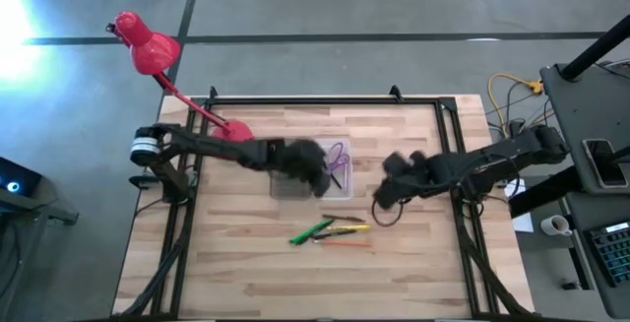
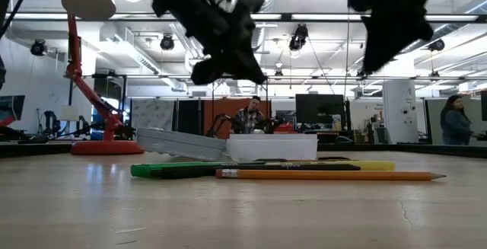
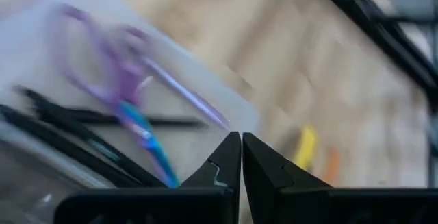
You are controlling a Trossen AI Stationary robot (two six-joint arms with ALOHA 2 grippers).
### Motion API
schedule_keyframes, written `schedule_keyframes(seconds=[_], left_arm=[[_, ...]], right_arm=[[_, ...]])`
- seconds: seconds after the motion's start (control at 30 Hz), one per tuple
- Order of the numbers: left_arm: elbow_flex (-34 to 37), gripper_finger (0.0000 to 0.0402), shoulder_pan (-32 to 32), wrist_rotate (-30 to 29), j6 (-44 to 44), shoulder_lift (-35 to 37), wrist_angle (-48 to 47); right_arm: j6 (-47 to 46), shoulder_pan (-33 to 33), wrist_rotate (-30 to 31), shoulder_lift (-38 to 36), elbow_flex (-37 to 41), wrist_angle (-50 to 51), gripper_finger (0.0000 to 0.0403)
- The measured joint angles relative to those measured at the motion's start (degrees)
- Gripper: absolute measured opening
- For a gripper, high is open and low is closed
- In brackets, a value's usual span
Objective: Pick & place school supplies into a supply box
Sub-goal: Put the brown pen into the supply box
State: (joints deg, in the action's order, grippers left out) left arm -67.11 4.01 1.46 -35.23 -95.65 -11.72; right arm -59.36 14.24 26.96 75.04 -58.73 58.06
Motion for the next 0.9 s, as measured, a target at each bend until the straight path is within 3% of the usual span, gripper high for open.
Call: schedule_keyframes(seconds=[0.13,0.33,0.53,0.73,0.9], left_arm=[[-0.1,0.0002,-7.1,-1.2,2.2,0.2,-3.7],[0.7,0.0065,-14.2,-6.6,-2.1,0.2,-8.9],[0.8,0.0131,-19.3,-7.9,-4.2,0.2,-9.1],[0.9,0.0139,-23.4,-11.4,-8.3,0.2,-10.3],[0.9,0.014,-25.2,-12.6,-11.2,0.3,-12.9]], right_arm=[[14.0,3.7,-11.0,0.7,7.5,-16.9,0.0137],[25.4,6.1,-12.9,9.0,11.6,-33.3,0.0168],[28.2,5.2,-12.0,20.7,6.7,-33.3,0.0192],[29.3,5.0,-11.9,30.2,0.1,-33.0,0.0192],[26.7,3.5,-12.7,34.3,-4.1,-31.3,0.0162]])
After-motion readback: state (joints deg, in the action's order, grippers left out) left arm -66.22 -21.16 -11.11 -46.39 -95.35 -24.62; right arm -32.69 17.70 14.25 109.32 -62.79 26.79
